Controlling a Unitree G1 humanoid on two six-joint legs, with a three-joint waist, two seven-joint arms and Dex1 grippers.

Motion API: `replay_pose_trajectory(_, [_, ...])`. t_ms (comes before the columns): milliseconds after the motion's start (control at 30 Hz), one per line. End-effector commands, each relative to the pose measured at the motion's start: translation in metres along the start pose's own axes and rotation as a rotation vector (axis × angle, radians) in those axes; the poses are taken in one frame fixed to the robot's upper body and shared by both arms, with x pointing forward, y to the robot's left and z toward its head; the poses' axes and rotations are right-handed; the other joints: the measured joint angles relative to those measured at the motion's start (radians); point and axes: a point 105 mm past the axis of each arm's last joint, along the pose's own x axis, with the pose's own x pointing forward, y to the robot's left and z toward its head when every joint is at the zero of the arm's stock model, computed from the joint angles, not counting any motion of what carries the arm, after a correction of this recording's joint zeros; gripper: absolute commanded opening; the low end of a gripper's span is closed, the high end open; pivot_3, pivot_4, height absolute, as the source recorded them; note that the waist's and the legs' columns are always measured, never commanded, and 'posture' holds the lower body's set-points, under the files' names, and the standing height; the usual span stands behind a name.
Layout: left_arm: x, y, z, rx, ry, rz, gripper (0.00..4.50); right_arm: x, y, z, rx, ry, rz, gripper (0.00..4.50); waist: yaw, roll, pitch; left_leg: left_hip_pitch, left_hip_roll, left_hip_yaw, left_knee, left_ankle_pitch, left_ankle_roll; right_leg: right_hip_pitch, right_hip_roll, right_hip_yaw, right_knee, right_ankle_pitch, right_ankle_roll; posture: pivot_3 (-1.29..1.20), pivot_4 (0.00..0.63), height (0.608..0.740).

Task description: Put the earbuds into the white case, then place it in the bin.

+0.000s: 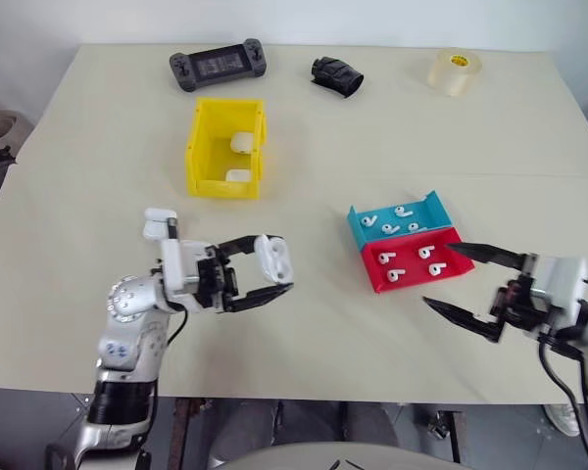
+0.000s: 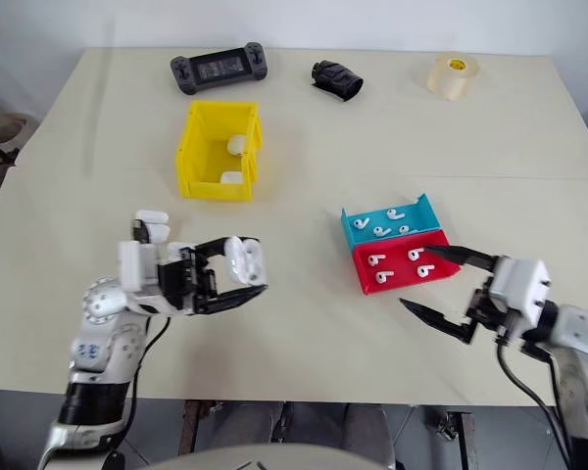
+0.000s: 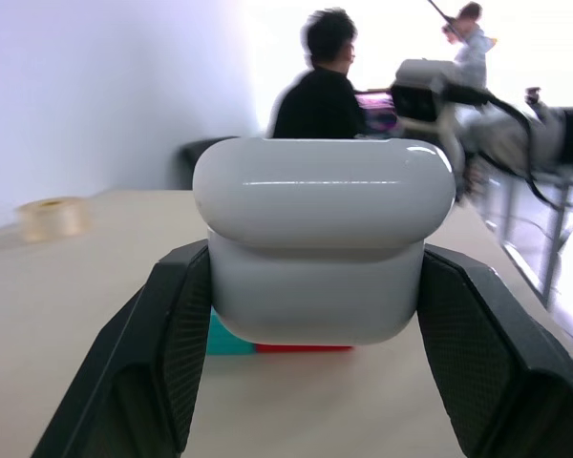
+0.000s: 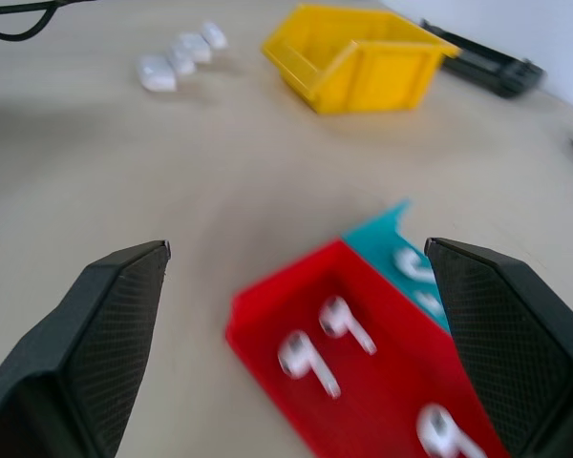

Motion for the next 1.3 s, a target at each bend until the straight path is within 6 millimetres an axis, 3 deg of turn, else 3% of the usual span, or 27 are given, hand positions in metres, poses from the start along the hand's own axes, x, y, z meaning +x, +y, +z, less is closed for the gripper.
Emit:
replay_pose_trajectory(33, [0.008, -0.010, -0.013, 0.057, 0.064, -0.089, 2.81, -0.032, -0.009, 0.003, -0.057, 0.058, -0.054, 4.50, 0.000, 0.000, 0.000, 0.000, 0.000, 0.000, 0.000, 0.000, 0.000, 0.000, 0.000, 0.000, 0.000, 0.000, 0.000, 0.00, 0.150, 0.740])
replay_pose_trajectory(200, [0.017, -0.025, -0.020, 0.007, 0.067, -0.122, 2.81, -0.064, -0.012, -0.008, -0.035, 0.133, -0.113, 4.50, -0.001, 0.000, 0.000, 0.000, 0.000, 0.000, 0.000, 0.000, 0.000, 0.000, 0.000, 0.000, 0.000, 0.000, 0.000, 0.00, 0.150, 0.740])
replay_pose_trajectory(367, [0.041, -0.035, -0.023, -0.029, 0.042, -0.155, 2.81, -0.074, -0.008, -0.013, -0.022, 0.178, -0.136, 4.50, 0.002, 0.000, 0.000, 0.000, 0.000, 0.001, 0.000, 0.000, 0.000, 0.000, 0.000, 0.000, -0.001, 0.000, 0.001, 0.00, 0.150, 0.740])
replay_pose_trajectory(567, [0.071, -0.033, -0.015, -0.047, 0.022, -0.182, 2.81, -0.053, -0.006, -0.007, -0.012, 0.162, -0.104, 4.50, 0.002, 0.000, 0.000, 0.000, 0.000, 0.000, 0.003, 0.000, 0.001, 0.001, 0.000, 0.001, 0.000, 0.001, 0.001, 0.00, 0.150, 0.740])
replay_pose_trajectory(667, [0.070, -0.029, -0.007, -0.067, 0.023, -0.150, 2.81, -0.043, -0.006, -0.003, -0.016, 0.187, -0.091, 4.50, 0.000, 0.000, 0.000, 0.000, 0.001, 0.000, 0.001, 0.000, 0.001, 0.000, 0.000, 0.000, 0.000, 0.001, 0.001, 0.00, 0.150, 0.740])
replay_pose_trajectory(867, [0.063, -0.034, -0.011, -0.065, 0.077, -0.170, 2.81, -0.022, -0.015, 0.000, -0.022, 0.314, -0.042, 4.50, 0.004, 0.001, 0.000, 0.000, 0.000, 0.001, 0.002, 0.000, 0.001, 0.000, 0.000, 0.000, 0.000, 0.001, 0.001, 0.00, 0.150, 0.740])
replay_pose_trajectory(1133, [0.076, -0.038, -0.005, -0.047, 0.072, -0.231, 2.81, 0.020, -0.035, 0.017, -0.097, 0.521, 0.175, 4.50, 0.002, 0.001, 0.000, -0.004, 0.000, -0.001, 0.007, 0.000, 0.001, -0.001, 0.000, 0.000, -0.001, 0.001, 0.002, 0.00, 0.150, 0.740])
replay_pose_trajectory(1300, [0.074, -0.039, -0.007, -0.054, 0.080, -0.241, 2.81, 0.025, -0.039, 0.005, -0.203, 0.699, 0.345, 4.50, 0.003, 0.001, 0.000, -0.011, -0.001, -0.005, 0.013, -0.001, 0.001, -0.005, 0.000, -0.002, 0.000, 0.001, 0.002, 0.00, 0.150, 0.740])
